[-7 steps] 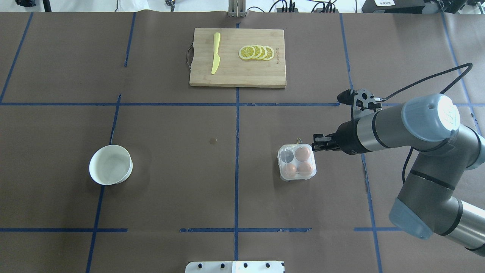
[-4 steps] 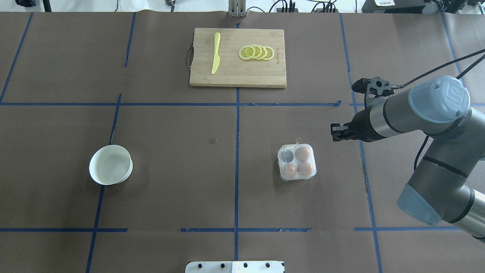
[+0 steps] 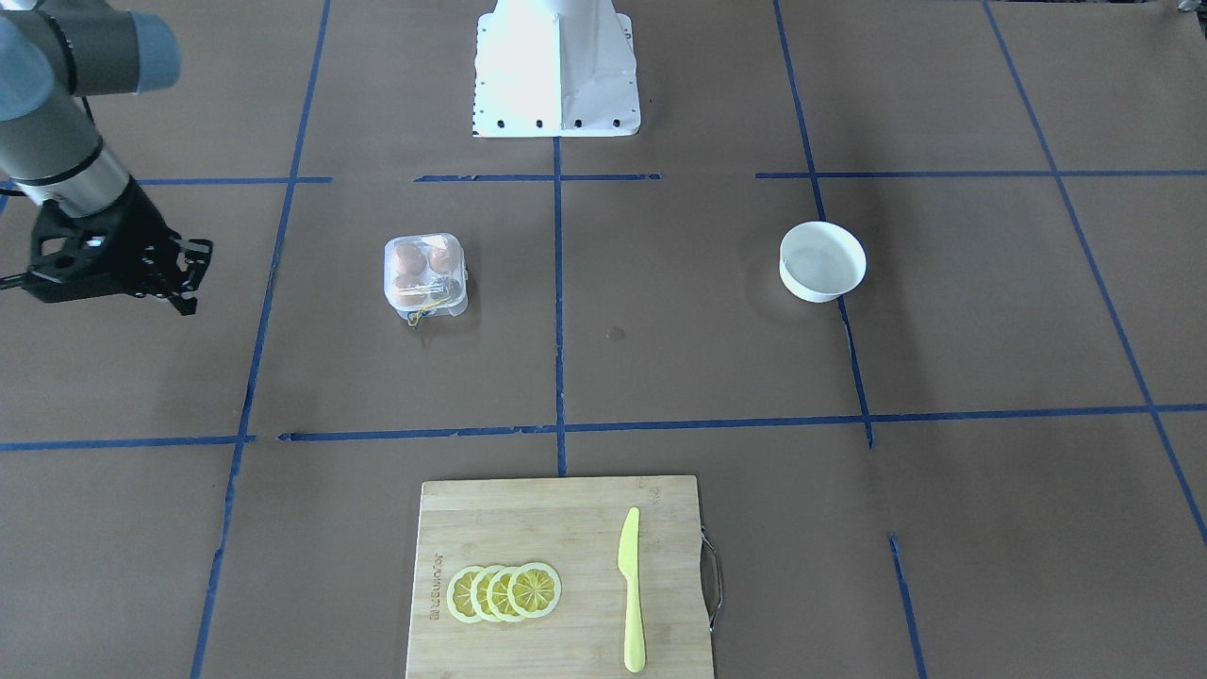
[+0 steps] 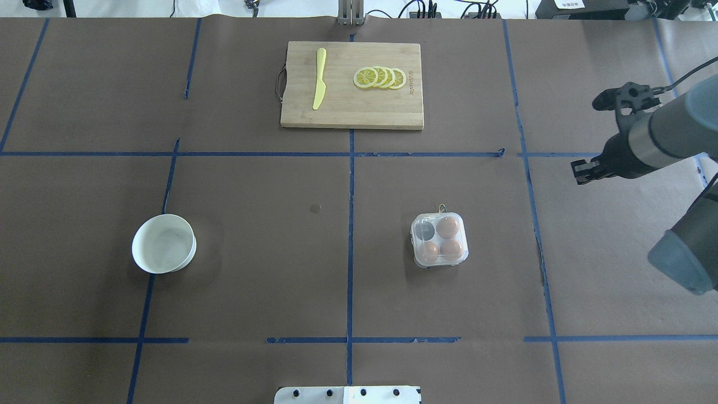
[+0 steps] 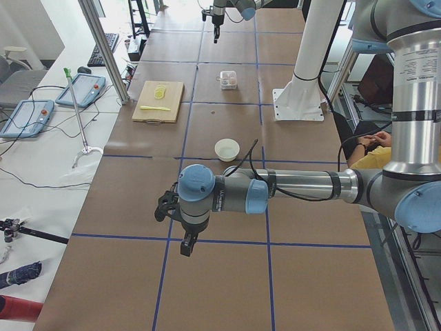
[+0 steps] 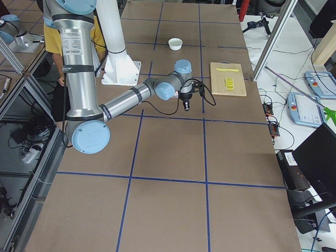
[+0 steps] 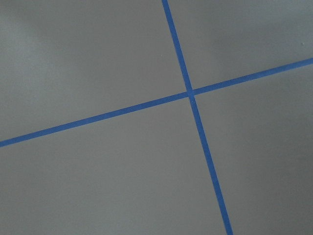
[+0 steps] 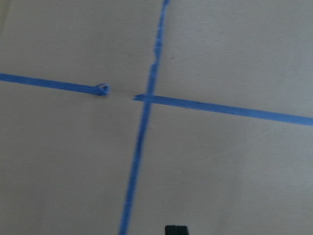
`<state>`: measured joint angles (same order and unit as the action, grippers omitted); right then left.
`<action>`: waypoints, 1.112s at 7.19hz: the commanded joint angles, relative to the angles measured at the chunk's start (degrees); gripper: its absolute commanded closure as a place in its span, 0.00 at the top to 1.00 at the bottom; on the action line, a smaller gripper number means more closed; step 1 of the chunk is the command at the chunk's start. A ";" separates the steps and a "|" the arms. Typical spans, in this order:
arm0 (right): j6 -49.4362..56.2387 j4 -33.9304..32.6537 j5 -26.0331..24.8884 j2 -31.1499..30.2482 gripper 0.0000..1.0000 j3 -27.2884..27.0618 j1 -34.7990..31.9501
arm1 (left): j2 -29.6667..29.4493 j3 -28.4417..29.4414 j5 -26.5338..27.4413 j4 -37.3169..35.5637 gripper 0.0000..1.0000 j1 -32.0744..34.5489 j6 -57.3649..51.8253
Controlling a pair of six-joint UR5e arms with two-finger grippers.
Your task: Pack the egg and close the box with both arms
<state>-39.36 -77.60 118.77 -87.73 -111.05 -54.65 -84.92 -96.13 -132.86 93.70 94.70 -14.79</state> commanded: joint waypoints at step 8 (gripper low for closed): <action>42.49 -19.75 8.85 -6.93 1.00 11.91 -32.69 | 0.20 0.50 -0.64 0.25 1.00 -0.04 -0.07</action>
<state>-0.76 -91.71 127.52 -94.77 -99.01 -84.67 -84.67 -95.66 -133.46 93.94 94.66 -14.85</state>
